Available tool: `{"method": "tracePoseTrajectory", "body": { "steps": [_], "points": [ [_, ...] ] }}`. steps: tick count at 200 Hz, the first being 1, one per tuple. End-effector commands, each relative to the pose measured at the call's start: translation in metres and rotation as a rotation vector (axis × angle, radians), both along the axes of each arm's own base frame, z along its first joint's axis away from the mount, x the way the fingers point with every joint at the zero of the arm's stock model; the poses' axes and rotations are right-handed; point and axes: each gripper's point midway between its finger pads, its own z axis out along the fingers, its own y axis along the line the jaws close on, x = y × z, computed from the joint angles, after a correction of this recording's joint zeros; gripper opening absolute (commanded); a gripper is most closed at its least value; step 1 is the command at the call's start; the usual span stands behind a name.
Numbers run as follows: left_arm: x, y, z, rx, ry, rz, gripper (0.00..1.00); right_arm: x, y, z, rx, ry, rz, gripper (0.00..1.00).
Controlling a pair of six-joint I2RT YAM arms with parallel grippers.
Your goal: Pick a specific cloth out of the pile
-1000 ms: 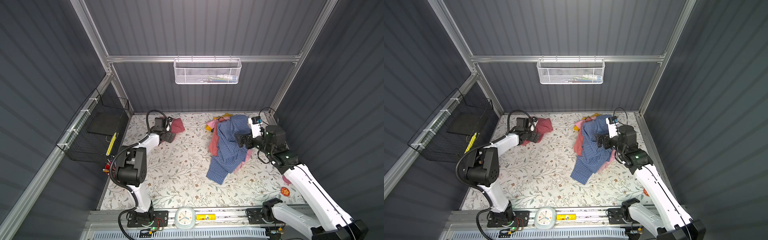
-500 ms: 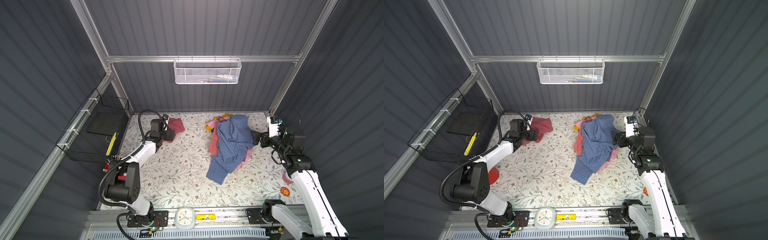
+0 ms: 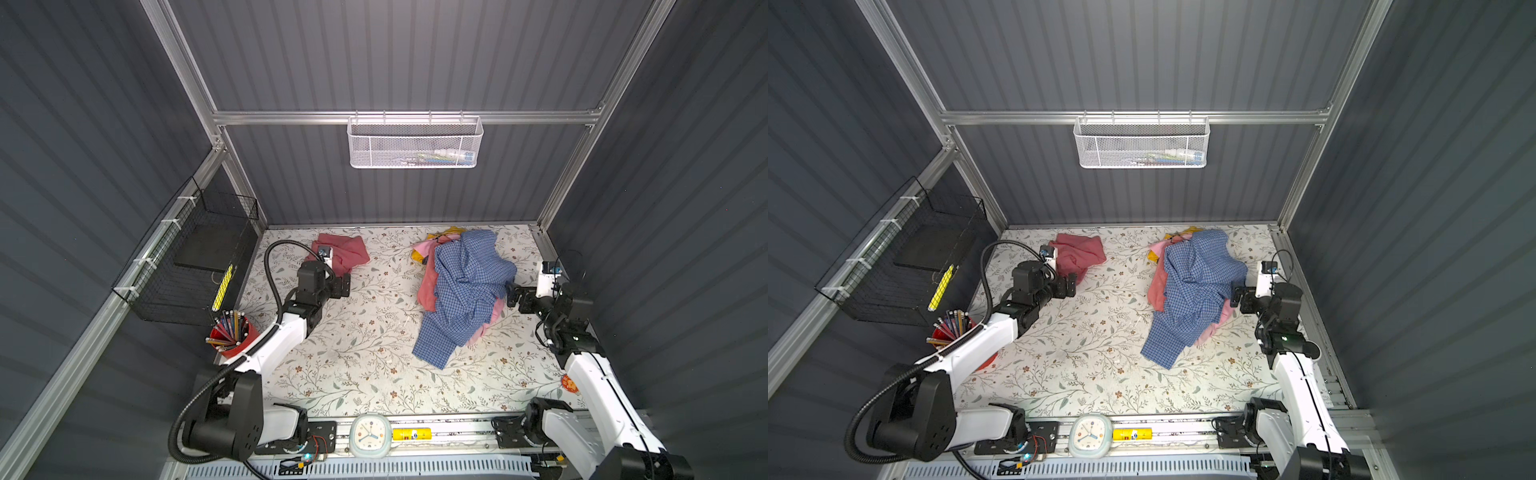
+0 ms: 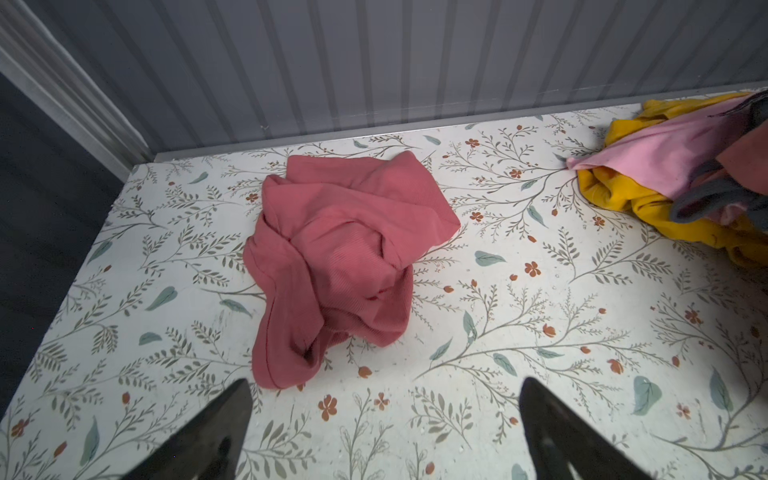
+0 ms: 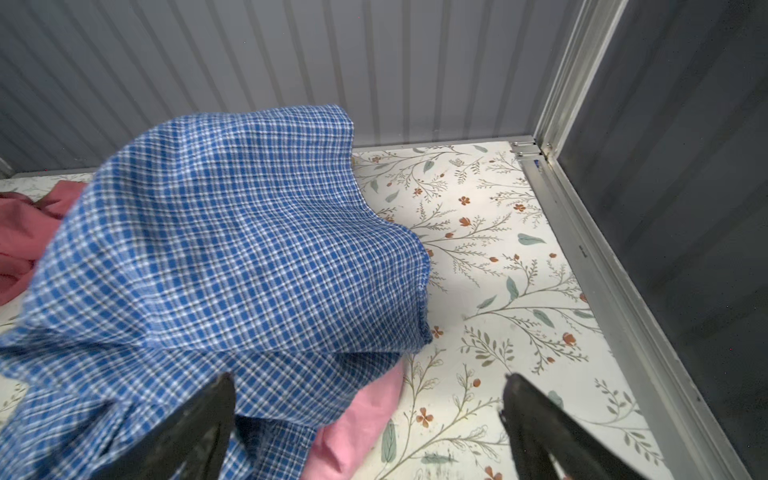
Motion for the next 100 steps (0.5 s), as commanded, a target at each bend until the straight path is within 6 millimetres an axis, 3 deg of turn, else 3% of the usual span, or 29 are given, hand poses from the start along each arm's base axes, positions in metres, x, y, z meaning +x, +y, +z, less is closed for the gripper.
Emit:
{"method": "tracePoseTrajectory", "body": {
  "steps": [1,81,100],
  "points": [
    [-0.007,0.008,0.009,-0.047,-0.047,0.057,1.00,0.006,-0.015,0.016,0.009,-0.143,-0.092,0.99],
    [-0.025,0.032,-0.004,-0.044,-0.061,0.180,1.00,0.010,-0.030,-0.035,0.064,-0.149,-0.193,0.99],
    [-0.029,0.041,-0.003,-0.038,-0.076,0.227,1.00,0.013,-0.034,-0.037,0.079,-0.175,-0.226,0.99]
  ]
}}
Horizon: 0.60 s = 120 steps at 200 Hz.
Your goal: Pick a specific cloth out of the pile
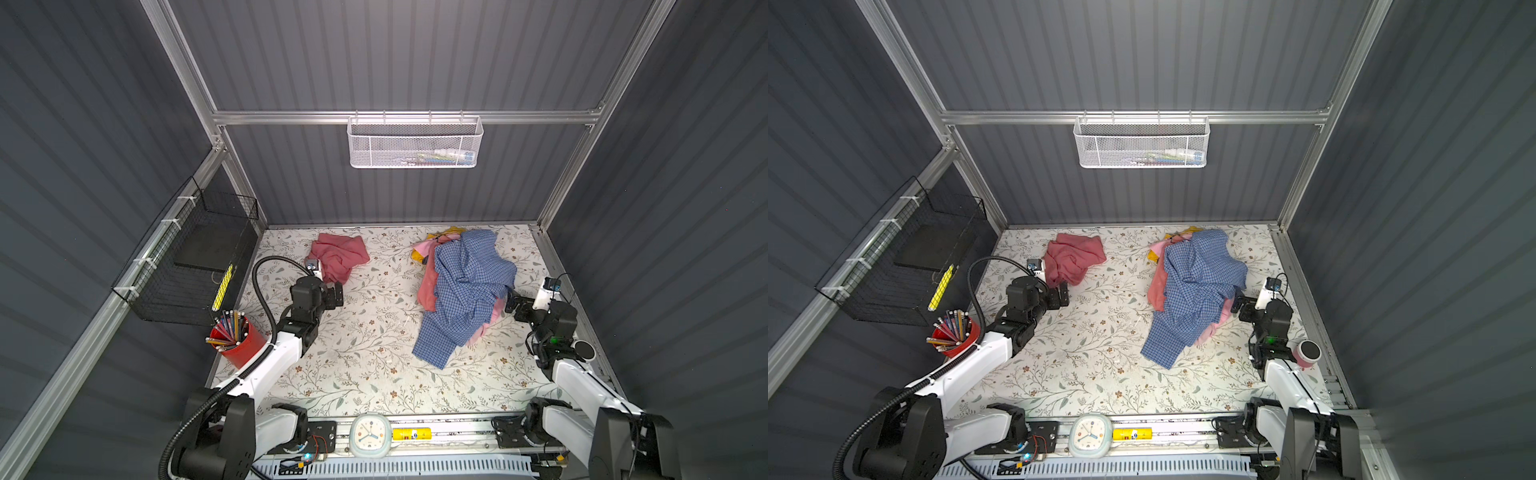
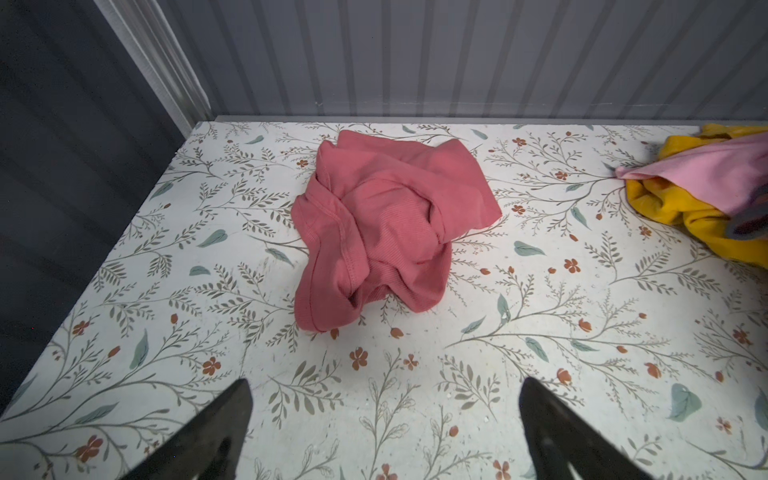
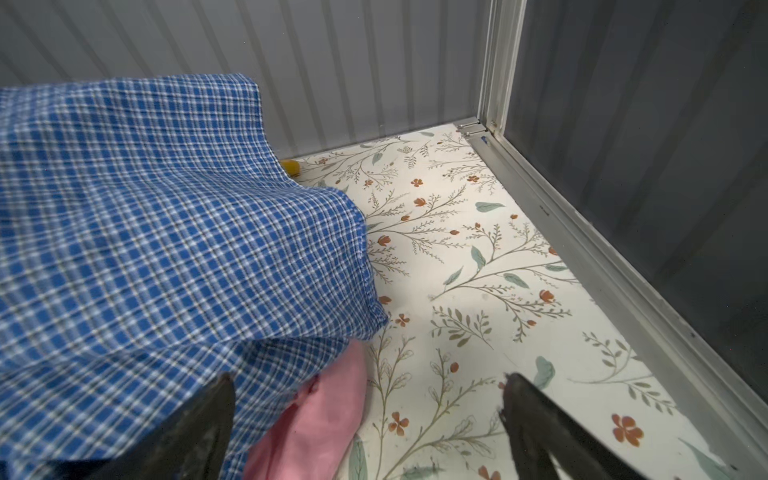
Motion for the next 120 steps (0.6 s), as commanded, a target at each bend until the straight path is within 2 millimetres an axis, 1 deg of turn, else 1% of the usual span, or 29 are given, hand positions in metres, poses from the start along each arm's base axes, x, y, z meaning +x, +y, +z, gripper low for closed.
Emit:
{"method": "tracePoseTrajectory", "body": {
  "steps": [1,2,6,25,47,78,87,92,107,120],
  "points": [
    [-0.002,0.013,0.012,-0.007,-0.061,0.081,1.00,0.007,-0.010,0.019,0.013,-0.117,-0.064,0.99],
    [-0.003,0.014,0.012,-0.007,-0.061,0.084,1.00,0.007,-0.010,0.020,0.013,-0.123,-0.065,0.99],
    [-0.004,0.016,0.012,-0.009,-0.065,0.094,1.00,0.008,-0.011,0.012,0.013,-0.106,-0.074,0.99],
    [-0.007,0.020,0.011,-0.002,-0.071,0.115,1.00,0.015,-0.013,0.012,-0.026,-0.126,-0.099,0.99],
    [-0.008,0.024,0.006,0.010,-0.057,0.136,1.00,0.026,-0.008,0.009,-0.083,-0.117,-0.089,0.99],
    [-0.010,0.030,0.006,0.011,-0.073,0.174,1.00,0.037,0.008,-0.004,-0.139,-0.099,-0.044,0.99],
    [-0.010,0.032,0.007,0.012,-0.083,0.184,1.00,0.039,0.014,-0.012,-0.160,-0.090,-0.023,0.99],
    [-0.011,0.034,0.006,0.015,-0.086,0.192,1.00,0.041,0.018,-0.010,-0.177,-0.109,-0.008,0.99],
    [-0.010,0.036,0.006,0.023,-0.097,0.204,1.00,0.038,0.015,-0.012,-0.176,-0.086,-0.027,0.99],
    [-0.008,0.038,0.004,0.028,-0.103,0.218,1.00,0.037,0.018,-0.010,-0.179,-0.108,-0.010,0.99]
  ]
}}
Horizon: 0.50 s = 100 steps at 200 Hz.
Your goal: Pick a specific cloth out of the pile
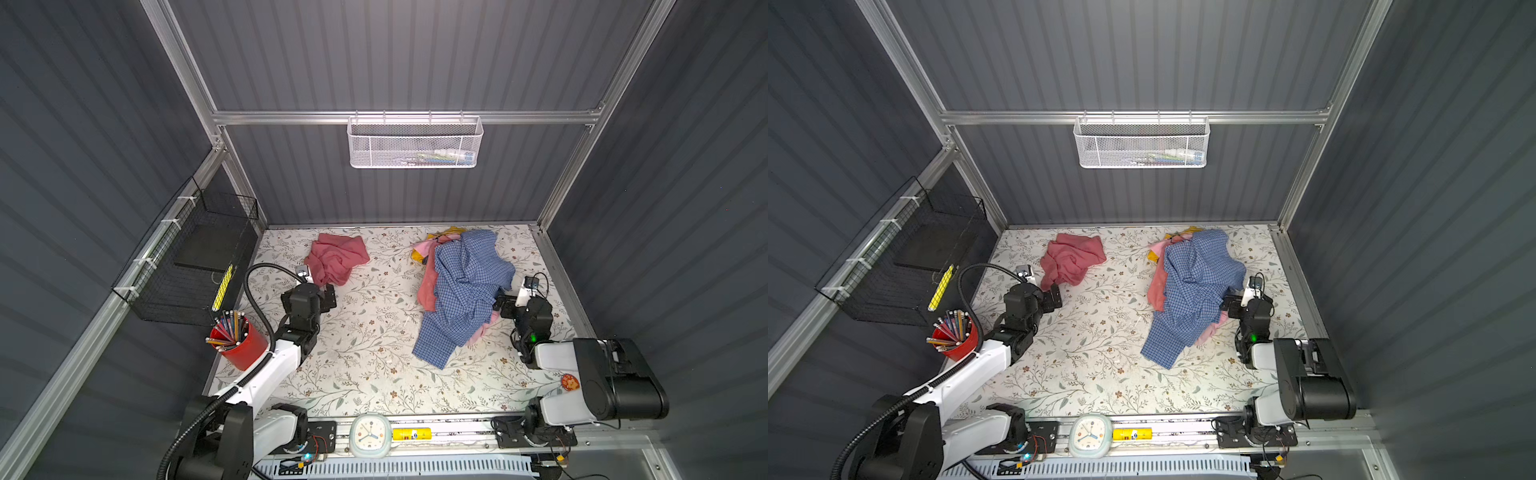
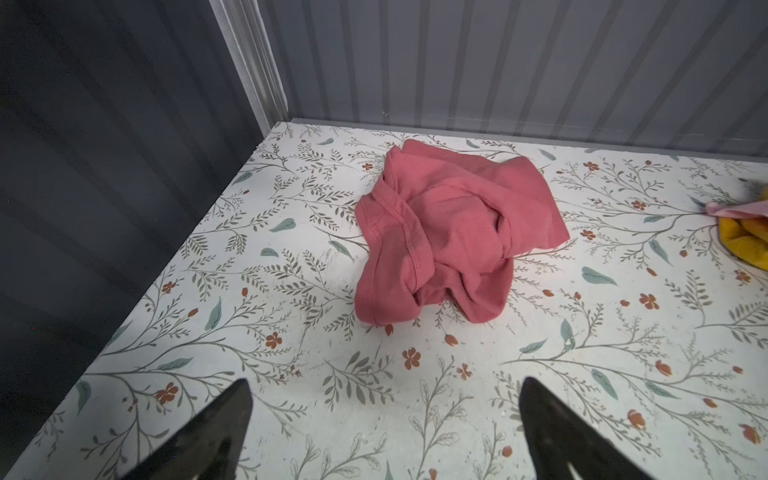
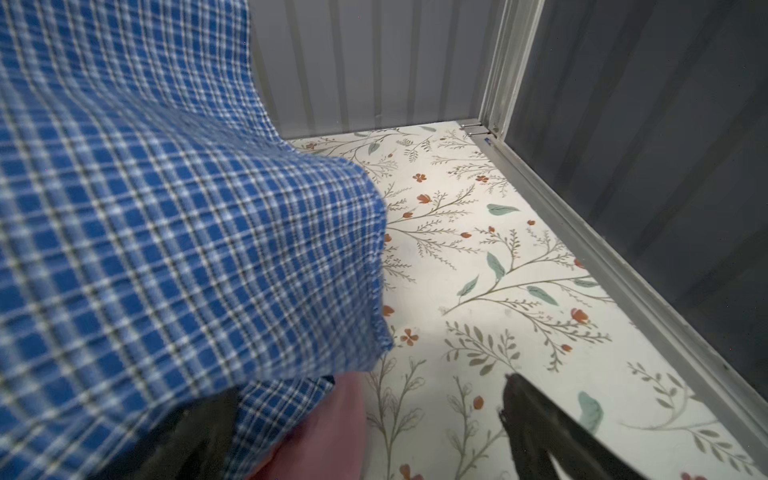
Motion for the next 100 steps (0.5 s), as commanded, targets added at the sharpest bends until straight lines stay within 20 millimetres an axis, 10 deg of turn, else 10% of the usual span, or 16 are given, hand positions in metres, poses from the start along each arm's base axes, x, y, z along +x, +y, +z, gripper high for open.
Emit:
{"method": "tracePoseTrajectory", "body": {
  "steps": [1,100],
  "points": [
    [0.003,0.008,0.007,0.003,-0.052,0.053,1.00,0.006,0.000,0.025,-0.041,-0.104,0.000,0.99],
    [0.038,0.019,-0.038,0.212,-0.083,0.078,1.00,0.011,0.000,0.023,-0.032,-0.078,0.009,0.99]
  ]
}}
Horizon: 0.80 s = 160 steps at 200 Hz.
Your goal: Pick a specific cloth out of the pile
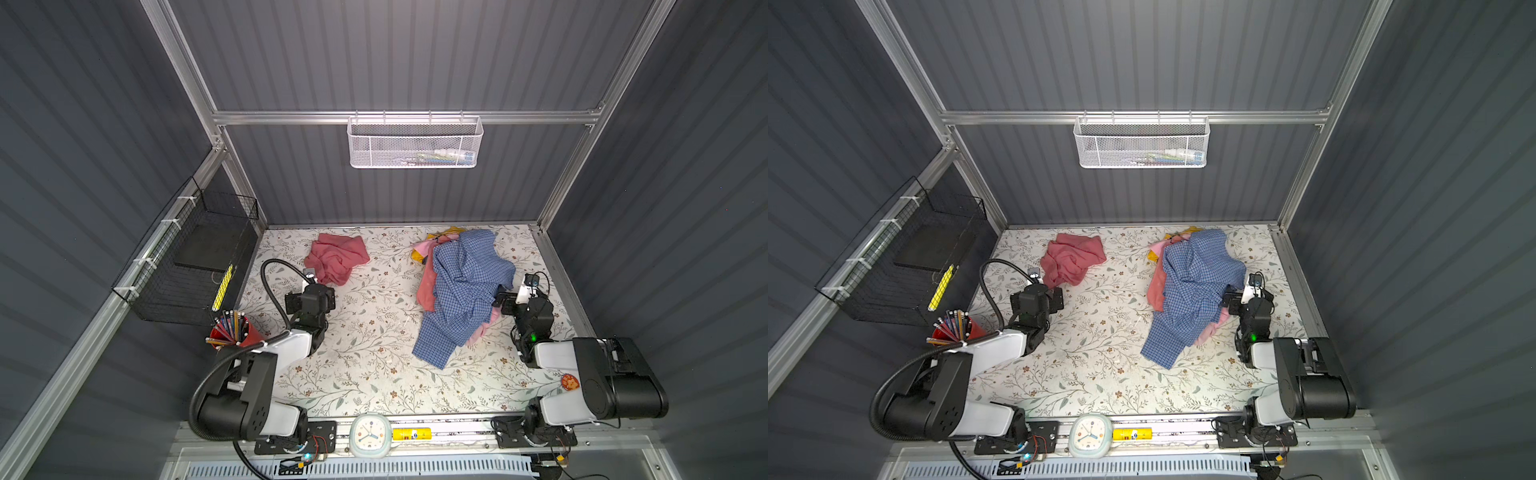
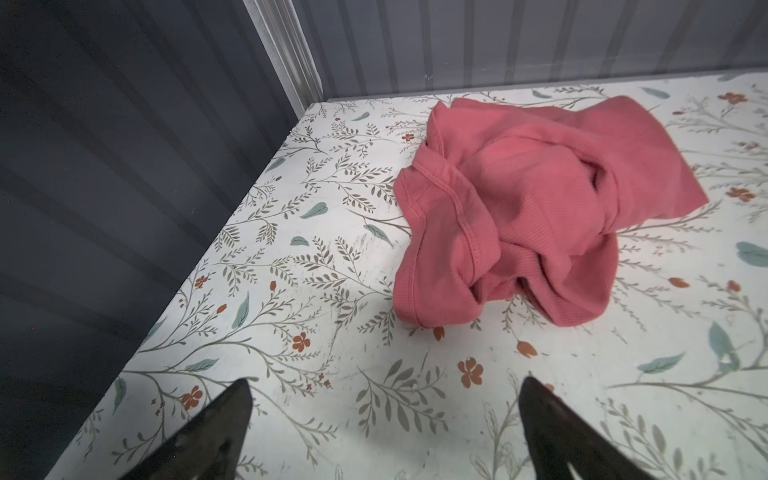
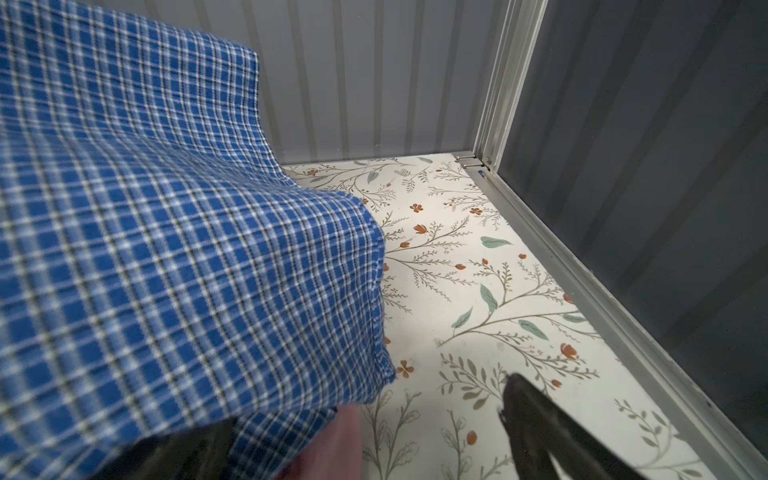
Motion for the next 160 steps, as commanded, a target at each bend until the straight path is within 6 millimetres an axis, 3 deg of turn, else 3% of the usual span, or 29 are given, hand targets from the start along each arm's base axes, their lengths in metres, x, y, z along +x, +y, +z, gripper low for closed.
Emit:
{"method": "tracePoseTrajectory", "body": {
  "steps": [1,31,59,68,73,83,160],
  "points": [
    [0.011,0.003,0.012,0.036,-0.123,-0.016,1.00,0.005,0.000,0.007,-0.005,-0.016,0.005,0.99],
    [0.019,0.002,-0.015,0.031,-0.104,-0.041,1.00,0.005,0.000,0.006,-0.004,-0.012,0.004,0.99],
    [0.022,0.000,-0.025,-0.036,-0.083,-0.111,1.00,0.005,0.000,0.006,-0.002,-0.013,0.003,0.99],
    [0.022,-0.001,-0.037,-0.068,-0.066,-0.150,0.99,0.006,0.000,0.007,-0.003,-0.014,0.003,0.99],
    [0.027,-0.002,-0.032,-0.069,-0.100,-0.166,0.99,0.006,0.000,0.006,-0.002,-0.012,0.003,0.99],
    [0.029,0.002,-0.044,-0.099,-0.018,-0.163,1.00,0.006,0.000,0.007,-0.002,-0.013,0.003,0.99],
    [0.032,0.007,-0.042,-0.135,-0.038,-0.158,1.00,0.007,-0.002,0.006,0.005,-0.005,-0.003,0.99]
  ]
}}
